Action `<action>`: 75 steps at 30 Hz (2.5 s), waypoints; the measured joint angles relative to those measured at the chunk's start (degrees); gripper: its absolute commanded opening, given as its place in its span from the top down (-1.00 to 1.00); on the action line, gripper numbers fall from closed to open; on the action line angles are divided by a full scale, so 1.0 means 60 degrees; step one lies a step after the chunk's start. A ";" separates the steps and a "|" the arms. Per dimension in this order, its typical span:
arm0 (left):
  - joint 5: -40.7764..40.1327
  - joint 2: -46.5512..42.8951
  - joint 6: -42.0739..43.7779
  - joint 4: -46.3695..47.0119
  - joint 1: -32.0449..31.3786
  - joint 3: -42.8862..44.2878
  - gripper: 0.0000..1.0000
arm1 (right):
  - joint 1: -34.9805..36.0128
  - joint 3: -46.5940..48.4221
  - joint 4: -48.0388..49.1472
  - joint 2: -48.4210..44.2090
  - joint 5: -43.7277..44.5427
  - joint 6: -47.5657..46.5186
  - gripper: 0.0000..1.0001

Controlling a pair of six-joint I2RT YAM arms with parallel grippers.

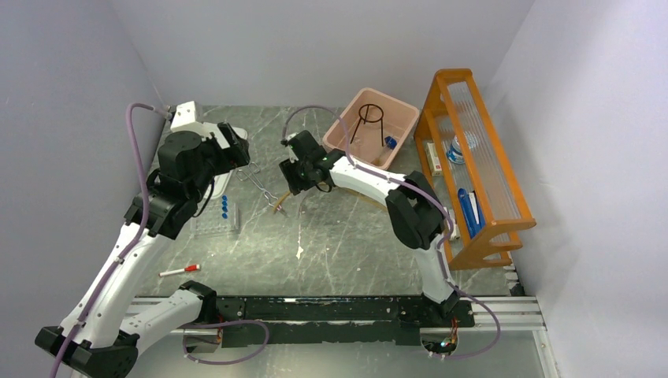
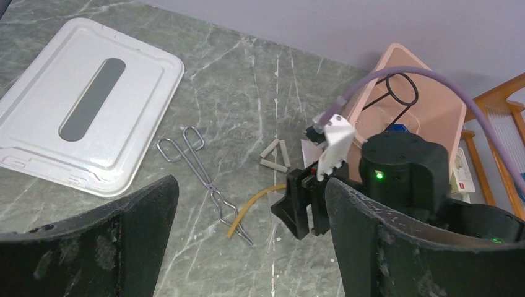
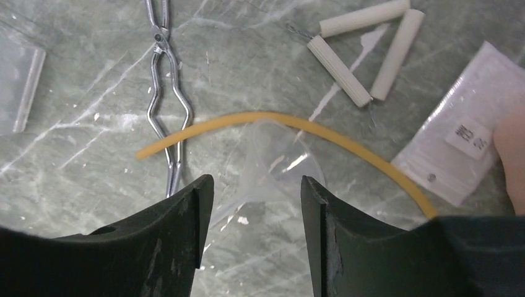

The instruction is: Organize the chemistry lab equipment

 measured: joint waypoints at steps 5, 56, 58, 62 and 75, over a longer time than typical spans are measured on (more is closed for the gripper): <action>0.0000 0.0055 0.0007 -0.0018 0.0000 0.0000 -0.83 | 0.0000 0.0623 -0.0259 0.0732 -0.0495 -0.0834 -0.11; 0.3938 0.1552 0.1177 0.2452 0.0000 -0.0670 -0.79 | -0.3337 -0.0091 0.0827 -0.3322 0.0900 0.1173 1.00; 0.3938 0.2025 0.1271 0.2503 0.0000 -0.0667 -0.78 | -0.3421 -0.0211 0.0812 -0.2969 0.1122 0.1341 1.00; 0.3971 0.2812 0.1439 0.2568 0.0000 -0.0667 -0.78 | -0.3563 -0.0346 0.0838 -0.2146 0.1005 0.1362 1.00; 0.4830 0.4266 0.1985 0.3064 0.0000 -0.0823 -0.69 | -0.3650 0.0149 0.1162 0.0164 -0.0419 0.0812 0.60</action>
